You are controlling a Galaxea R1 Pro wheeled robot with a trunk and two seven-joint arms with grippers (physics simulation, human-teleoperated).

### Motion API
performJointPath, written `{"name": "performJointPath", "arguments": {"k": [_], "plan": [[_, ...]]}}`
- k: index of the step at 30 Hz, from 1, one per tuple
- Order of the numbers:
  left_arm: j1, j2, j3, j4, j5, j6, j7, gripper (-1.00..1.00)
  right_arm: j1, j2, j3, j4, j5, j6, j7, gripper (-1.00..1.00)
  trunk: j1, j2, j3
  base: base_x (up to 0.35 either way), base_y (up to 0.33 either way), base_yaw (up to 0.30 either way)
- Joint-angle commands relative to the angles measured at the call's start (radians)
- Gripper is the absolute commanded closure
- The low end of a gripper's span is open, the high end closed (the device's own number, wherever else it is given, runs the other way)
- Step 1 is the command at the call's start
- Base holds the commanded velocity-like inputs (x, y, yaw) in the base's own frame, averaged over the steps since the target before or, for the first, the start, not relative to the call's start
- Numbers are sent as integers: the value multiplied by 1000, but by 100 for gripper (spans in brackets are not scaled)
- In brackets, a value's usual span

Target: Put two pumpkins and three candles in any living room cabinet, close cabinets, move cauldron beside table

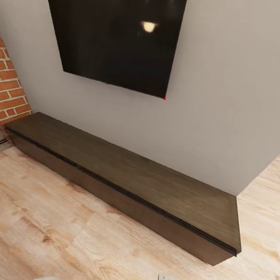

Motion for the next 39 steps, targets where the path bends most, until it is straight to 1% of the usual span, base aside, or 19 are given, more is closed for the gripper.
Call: {"name": "performJointPath", "arguments": {"k": [1, 22, 39], "plan": [[0, 0, 0, 0, 0, 0, 0, -100, 0, 1, 0, 0, 0, 0, 0, -100, 0, 0, 0, 0, 0, 292], [0, -1, 0, 6, 0, -1, -1, -100, 0, 3, 1, 0, 1, 0, 0, -100, 0, 0, 0, 0, 0, 292], [0, -1, 0, 12, 0, -16, -2, -100, 0, 3, 2, 0, 1, 1, 0, -100, 0, 0, 0, 0, 0, 291]]}}
